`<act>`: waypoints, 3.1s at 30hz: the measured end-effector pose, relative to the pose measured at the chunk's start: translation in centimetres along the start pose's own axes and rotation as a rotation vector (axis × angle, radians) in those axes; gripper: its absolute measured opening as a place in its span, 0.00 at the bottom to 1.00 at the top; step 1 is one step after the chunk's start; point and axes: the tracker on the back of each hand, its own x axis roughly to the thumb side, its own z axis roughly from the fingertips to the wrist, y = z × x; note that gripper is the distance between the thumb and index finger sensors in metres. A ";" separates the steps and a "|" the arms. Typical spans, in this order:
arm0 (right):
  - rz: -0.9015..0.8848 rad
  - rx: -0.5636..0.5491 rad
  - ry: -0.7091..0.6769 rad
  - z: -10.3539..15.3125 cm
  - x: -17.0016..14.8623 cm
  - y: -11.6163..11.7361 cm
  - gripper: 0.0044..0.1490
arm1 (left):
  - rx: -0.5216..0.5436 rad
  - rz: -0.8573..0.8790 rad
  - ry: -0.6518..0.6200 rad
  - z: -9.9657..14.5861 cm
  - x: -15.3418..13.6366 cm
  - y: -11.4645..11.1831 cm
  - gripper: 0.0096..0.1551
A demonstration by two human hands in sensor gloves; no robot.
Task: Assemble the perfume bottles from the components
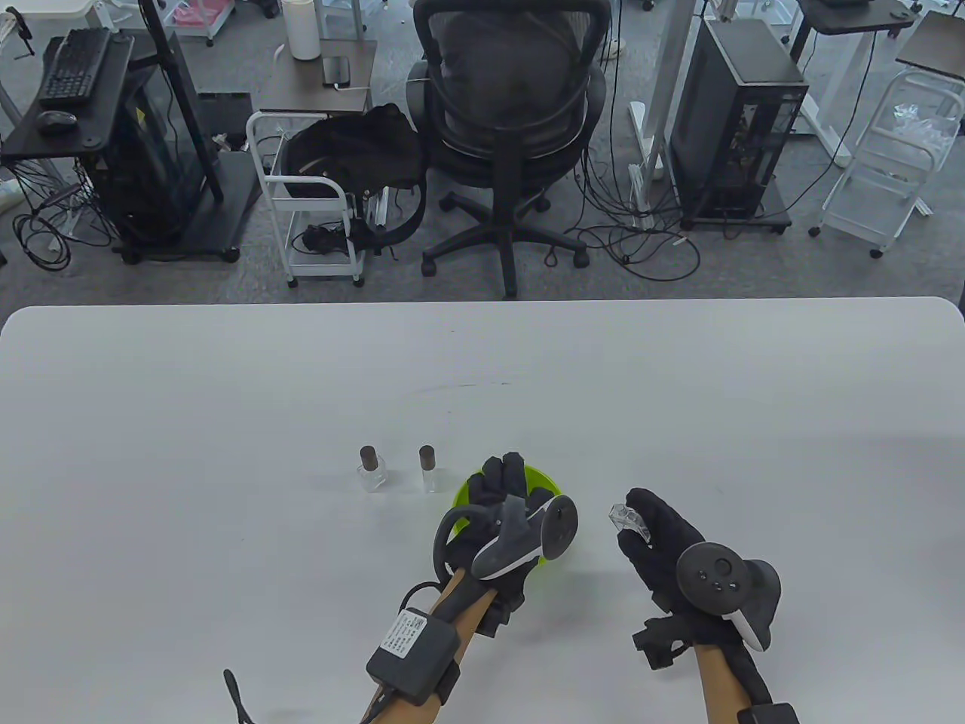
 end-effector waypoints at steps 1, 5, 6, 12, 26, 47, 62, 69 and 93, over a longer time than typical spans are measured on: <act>0.002 0.003 -0.004 0.0 0.1 0.1 0.35 | 0.018 0.037 -0.003 0.4 -0.1 0.4 0.20; 0.016 0.022 -0.025 0.1 0.5 0.4 0.35 | 0.115 0.182 -0.024 1.8 -0.6 1.1 0.21; 0.019 0.027 -0.029 0.1 0.6 0.5 0.35 | 0.134 0.189 -0.024 2.0 -0.6 1.1 0.21; 0.048 0.063 -0.060 0.2 1.3 1.1 0.35 | 0.153 0.121 -0.035 3.2 -0.7 0.8 0.23; 0.167 0.095 -0.074 0.3 1.7 2.2 0.35 | 0.278 0.273 -0.083 4.3 -1.5 0.6 0.24; 0.246 0.097 -0.179 0.9 3.8 2.9 0.35 | 0.244 0.292 -0.107 3.9 -0.6 -0.2 0.32; 0.165 0.101 -0.212 1.2 5.2 3.1 0.34 | 0.287 0.468 -0.162 3.9 -1.0 -0.3 0.25; 0.165 0.100 -0.198 1.3 5.1 3.0 0.35 | 0.271 0.457 -0.169 3.8 -0.8 -0.4 0.32; 0.182 0.062 -0.171 1.2 5.5 3.2 0.34 | 0.157 0.475 -0.075 3.2 -1.5 -0.5 0.28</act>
